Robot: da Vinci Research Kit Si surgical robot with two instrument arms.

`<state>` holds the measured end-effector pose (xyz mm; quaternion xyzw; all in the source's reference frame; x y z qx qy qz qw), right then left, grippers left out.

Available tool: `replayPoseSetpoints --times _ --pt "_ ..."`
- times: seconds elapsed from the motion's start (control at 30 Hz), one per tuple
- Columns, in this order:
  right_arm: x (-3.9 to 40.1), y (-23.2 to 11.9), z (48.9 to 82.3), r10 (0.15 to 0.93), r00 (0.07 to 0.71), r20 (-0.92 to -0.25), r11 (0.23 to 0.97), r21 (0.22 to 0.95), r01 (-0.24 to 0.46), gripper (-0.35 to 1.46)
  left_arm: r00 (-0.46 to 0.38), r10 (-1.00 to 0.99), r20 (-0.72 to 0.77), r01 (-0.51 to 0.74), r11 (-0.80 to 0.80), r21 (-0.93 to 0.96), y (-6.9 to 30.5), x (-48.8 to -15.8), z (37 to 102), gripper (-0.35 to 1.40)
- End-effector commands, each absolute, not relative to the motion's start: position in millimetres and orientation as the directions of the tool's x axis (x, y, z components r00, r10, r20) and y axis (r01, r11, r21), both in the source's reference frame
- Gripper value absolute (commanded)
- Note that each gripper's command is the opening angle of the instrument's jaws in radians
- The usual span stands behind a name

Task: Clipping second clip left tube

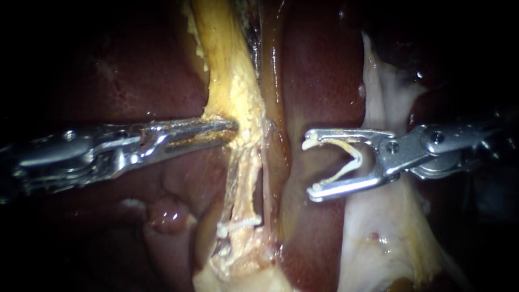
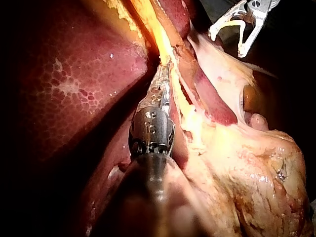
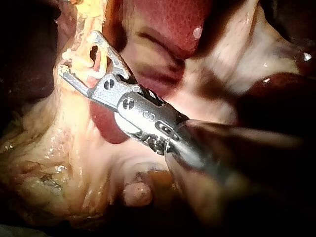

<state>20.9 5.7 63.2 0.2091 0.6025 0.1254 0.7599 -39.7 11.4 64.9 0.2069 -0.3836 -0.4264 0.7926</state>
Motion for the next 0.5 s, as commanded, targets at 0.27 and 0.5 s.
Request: replayPoseSetpoints --times 0.27,0.5 --pt "23.6 1.9 66.1 0.496 0.292 -0.818 0.839 0.537 0.081 0.58 0.333 -0.839 0.429 0.523 0.544 0.657 12.9 -38.5 60.4 -0.35" --pt "28.1 -2.2 71.7 0.532 0.336 -0.777 0.801 0.591 0.098 0.57 0.300 -0.832 0.467 0.528 0.553 0.645 14.7 -36.2 56.1 -0.35"
